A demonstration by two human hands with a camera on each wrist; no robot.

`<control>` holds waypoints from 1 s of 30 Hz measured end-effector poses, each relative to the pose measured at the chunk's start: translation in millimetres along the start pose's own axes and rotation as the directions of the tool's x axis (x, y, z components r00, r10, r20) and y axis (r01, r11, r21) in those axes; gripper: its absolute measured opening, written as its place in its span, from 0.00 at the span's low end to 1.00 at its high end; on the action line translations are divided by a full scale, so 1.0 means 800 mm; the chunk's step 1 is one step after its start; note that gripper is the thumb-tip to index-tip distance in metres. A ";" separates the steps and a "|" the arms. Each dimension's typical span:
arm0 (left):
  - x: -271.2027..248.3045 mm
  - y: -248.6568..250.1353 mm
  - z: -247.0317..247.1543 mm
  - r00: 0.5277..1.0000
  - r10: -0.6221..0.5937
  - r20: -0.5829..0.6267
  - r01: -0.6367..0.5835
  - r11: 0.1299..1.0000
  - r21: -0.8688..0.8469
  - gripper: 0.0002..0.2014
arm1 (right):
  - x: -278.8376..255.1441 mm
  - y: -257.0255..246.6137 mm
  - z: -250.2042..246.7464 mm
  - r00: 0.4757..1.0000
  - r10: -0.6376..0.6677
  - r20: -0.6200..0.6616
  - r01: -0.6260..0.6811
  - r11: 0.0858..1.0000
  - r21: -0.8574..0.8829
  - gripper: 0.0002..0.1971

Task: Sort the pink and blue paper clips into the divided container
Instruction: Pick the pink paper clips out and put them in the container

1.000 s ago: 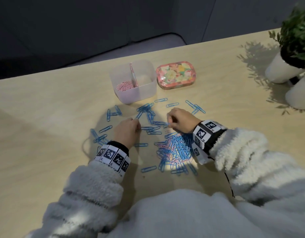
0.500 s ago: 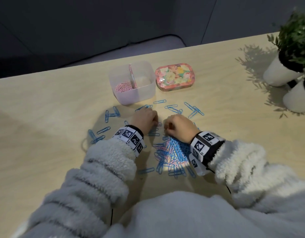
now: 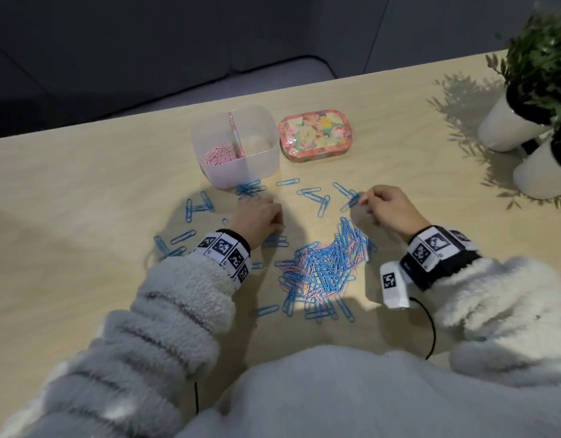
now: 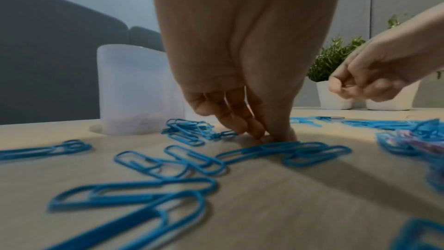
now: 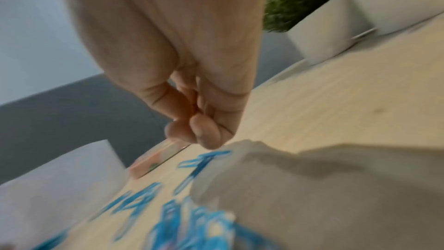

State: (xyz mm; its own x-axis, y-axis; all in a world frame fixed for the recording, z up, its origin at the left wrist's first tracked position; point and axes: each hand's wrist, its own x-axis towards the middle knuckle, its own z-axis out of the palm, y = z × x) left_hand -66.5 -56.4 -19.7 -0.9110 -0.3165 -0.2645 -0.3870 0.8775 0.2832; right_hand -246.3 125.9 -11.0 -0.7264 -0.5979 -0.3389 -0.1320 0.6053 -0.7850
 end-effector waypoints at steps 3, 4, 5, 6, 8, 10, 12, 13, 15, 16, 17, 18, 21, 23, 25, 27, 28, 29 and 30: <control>0.003 0.008 0.003 0.999 -0.041 0.011 0.042 0.999 -0.028 0.10 | -0.009 0.020 -0.015 0.999 0.041 0.019 -0.034 0.957 -0.286 0.13; 0.003 0.014 0.002 0.999 -0.049 -0.008 0.048 0.997 -0.054 0.09 | -0.016 0.023 -0.010 0.998 0.038 0.043 -0.019 0.922 -0.388 0.15; 0.003 0.019 0.001 0.998 -0.048 -0.038 0.045 0.994 -0.095 0.08 | -0.021 0.025 -0.003 0.996 0.029 0.080 0.011 0.885 -0.465 0.17; 0.003 0.025 0.000 0.997 -0.040 -0.068 0.029 0.988 -0.152 0.07 | -0.025 0.026 0.005 0.993 0.017 0.114 0.044 0.859 -0.510 0.18; 0.000 0.038 -0.001 0.997 -0.016 -0.074 -0.007 0.952 -0.305 0.07 | -0.025 0.024 0.018 0.992 -0.007 0.127 0.072 0.852 -0.518 0.15; -0.002 0.051 -0.002 0.999 -0.026 -0.020 0.014 0.895 -0.446 0.09 | -0.016 0.023 0.019 0.996 0.009 0.085 0.031 0.888 -0.458 0.09; -0.003 0.060 -0.002 0.998 -0.055 0.031 0.063 0.838 -0.542 0.11 | -0.007 0.023 0.010 0.998 0.034 0.050 -0.014 0.936 -0.352 0.08; -0.003 0.064 -0.001 0.997 -0.060 0.047 0.076 0.814 -0.576 0.11 | -0.004 0.024 0.002 0.999 0.042 0.033 -0.031 0.959 -0.282 0.09; -0.003 0.072 -0.002 0.996 -0.064 0.057 0.085 0.797 -0.598 0.10 | -0.003 0.024 -0.016 0.997 0.079 -0.002 -0.078 0.986 -0.145 0.12; -0.002 0.075 -0.001 0.997 -0.061 0.049 0.078 0.809 -0.582 0.09 | -0.006 0.024 -0.025 0.994 0.110 -0.017 -0.111 0.989 -0.093 0.13; 0.000 0.078 0.001 0.998 -0.056 0.040 0.069 0.826 -0.559 0.09 | -0.009 0.027 -0.033 0.990 0.137 -0.034 -0.139 0.989 -0.054 0.14; 0.003 0.081 0.004 0.999 -0.047 0.028 0.054 0.843 -0.536 0.08 | -0.012 0.030 -0.039 0.987 0.154 -0.050 -0.156 0.987 -0.034 0.14; 0.016 0.093 0.014 1.000 0.005 -0.019 -0.014 0.883 -0.469 0.07 | -0.019 0.043 -0.049 0.985 0.117 -0.124 -0.127 0.989 -0.079 0.13; 0.025 0.100 0.018 0.999 0.045 -0.002 -0.042 0.907 -0.419 0.07 | -0.025 0.047 -0.047 0.980 0.051 -0.190 -0.097 0.966 -0.241 0.09; 0.032 0.105 0.024 0.998 0.061 0.027 -0.045 0.916 -0.398 0.08 | -0.037 0.042 -0.040 0.990 -0.021 -0.139 -0.027 0.942 -0.335 0.06; 0.033 0.109 0.029 0.999 0.042 0.034 -0.024 0.905 -0.424 0.08 | -0.049 0.037 -0.030 0.998 -0.063 0.012 0.063 0.908 -0.414 0.07; 0.034 0.109 0.031 0.999 0.027 0.039 -0.008 0.900 -0.437 0.07 | -0.055 0.036 -0.025 0.996 -0.066 0.066 0.089 0.879 -0.469 0.08; 0.034 0.108 0.031 0.999 0.014 0.045 0.007 0.896 -0.443 0.07 | -0.059 0.035 -0.023 0.994 -0.066 0.090 0.104 0.843 -0.528 0.10; 0.033 0.105 0.030 0.999 -0.001 0.051 0.023 0.897 -0.442 0.06 | -0.061 0.035 -0.022 0.993 -0.067 0.093 0.109 0.809 -0.578 0.11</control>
State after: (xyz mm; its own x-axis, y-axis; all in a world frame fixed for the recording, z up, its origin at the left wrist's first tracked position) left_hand -120.0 17.9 -25.3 -0.9022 -0.2988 -0.3110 -0.4313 0.6200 0.6554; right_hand -226.2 181.3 -7.7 -0.6497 -0.6836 -0.3326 -0.5755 0.7282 -0.3724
